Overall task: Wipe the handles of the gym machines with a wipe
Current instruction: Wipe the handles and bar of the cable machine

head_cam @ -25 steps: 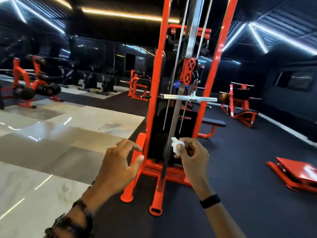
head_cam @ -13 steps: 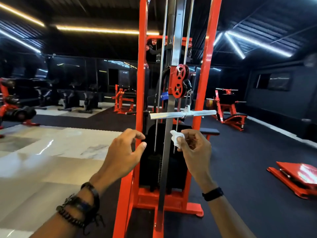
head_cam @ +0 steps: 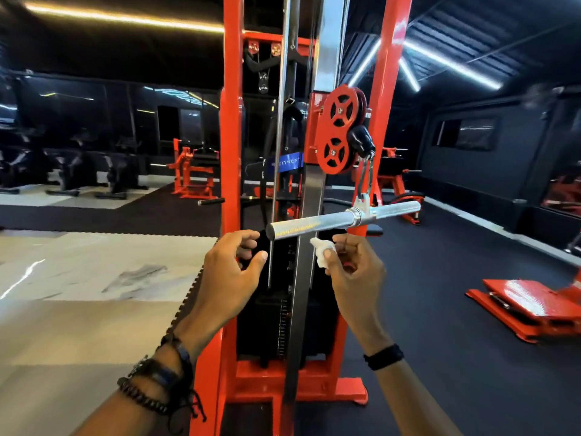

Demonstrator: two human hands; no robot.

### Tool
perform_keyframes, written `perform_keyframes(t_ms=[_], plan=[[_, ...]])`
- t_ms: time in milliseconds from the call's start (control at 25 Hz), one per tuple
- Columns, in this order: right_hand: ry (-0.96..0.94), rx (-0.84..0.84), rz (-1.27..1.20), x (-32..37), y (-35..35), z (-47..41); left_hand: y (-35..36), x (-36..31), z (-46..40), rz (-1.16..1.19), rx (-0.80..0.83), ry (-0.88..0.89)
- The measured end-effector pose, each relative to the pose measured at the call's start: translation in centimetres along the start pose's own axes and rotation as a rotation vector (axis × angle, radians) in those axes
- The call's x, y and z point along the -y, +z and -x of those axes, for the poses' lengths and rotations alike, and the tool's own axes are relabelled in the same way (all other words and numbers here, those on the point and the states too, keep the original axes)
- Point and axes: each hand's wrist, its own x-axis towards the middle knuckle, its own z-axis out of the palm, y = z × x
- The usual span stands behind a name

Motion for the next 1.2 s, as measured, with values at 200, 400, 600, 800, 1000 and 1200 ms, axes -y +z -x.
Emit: perform_keyframes(t_ms=[200,400,600,800,1000,1200], plan=[[-0.031,-0.118,0.143,-3.7,1.7,-4.8,1.8,4.0,-5.6,0.156,0.134,0.029],[-0.049,-0.323,0.345,-8.4,-0.6,-10.6,3.2,6.0,-7.6,0.260,0.194,0.090],[-0.179,-0.271,0.497,-10.8,0.7,-12.3,4.1,6.6,-7.9,0.381,0.202,0.026],[-0.184,-0.218,0.449,-10.1,3.3,-10.5,4.7,7.2,-8.3,0.421,0.218,0.008],[-0.305,0.110,0.285,-5.7,9.9,-3.9,5.4,7.8,-8.2,0.411,0.200,0.041],[-0.389,0.232,0.337,-6.1,10.2,-3.3,5.4,8.5,-8.0,0.450,0.227,0.020]])
